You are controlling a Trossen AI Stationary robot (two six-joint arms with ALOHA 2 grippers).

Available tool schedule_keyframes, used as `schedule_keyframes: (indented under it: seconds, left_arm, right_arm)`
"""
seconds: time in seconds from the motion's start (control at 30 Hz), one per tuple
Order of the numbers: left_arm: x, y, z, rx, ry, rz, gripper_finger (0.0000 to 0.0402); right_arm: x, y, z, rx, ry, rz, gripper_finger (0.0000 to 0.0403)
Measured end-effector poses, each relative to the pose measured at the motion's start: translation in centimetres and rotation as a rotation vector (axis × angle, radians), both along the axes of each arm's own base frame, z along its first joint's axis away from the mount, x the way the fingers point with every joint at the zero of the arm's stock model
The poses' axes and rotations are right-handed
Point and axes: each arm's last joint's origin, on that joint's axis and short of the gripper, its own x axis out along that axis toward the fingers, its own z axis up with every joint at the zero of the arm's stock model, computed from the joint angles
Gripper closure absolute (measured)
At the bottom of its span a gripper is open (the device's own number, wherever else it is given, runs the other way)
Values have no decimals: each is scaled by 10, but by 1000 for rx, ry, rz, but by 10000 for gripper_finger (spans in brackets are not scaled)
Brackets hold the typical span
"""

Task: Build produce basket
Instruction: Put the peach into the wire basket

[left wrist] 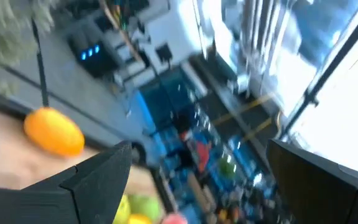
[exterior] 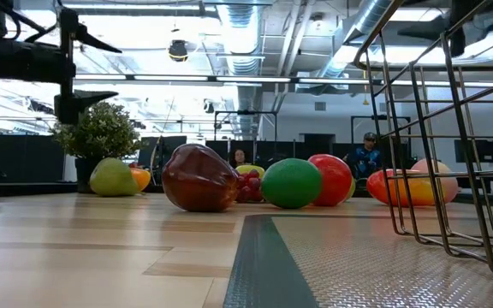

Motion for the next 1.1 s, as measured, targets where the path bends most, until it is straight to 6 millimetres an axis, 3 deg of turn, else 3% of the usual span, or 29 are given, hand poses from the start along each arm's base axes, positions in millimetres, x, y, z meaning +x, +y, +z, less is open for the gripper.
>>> schedule_keyframes:
  seconds: [0.1,0.27,0.37,0.53,0.67,0.83,1.1]
  left_arm:
    - [0,-1,4,12,-45,-34,42]
    - [1,-4,7,12,-67,-168,42]
    - [0,-5,13,18,-79,-192,42]
    - [-3,-6,26,27,-100,-201,42]
    - [-6,-8,40,48,-80,-243,42]
    - [-9,-10,64,90,-24,-279,42]
    - [-1,-8,85,121,105,-270,42]
  right_arm:
    - [17,-5,28,15,225,-42,132]
    - [42,-18,49,80,643,-119,132]
    - [60,-28,50,148,835,-174,132]
    - [75,-41,34,297,1097,-147,132]
    - [73,-45,26,449,1161,-63,132]
    - [65,-47,20,515,1150,-49,129]
    - [56,-59,-22,693,1202,-142,55]
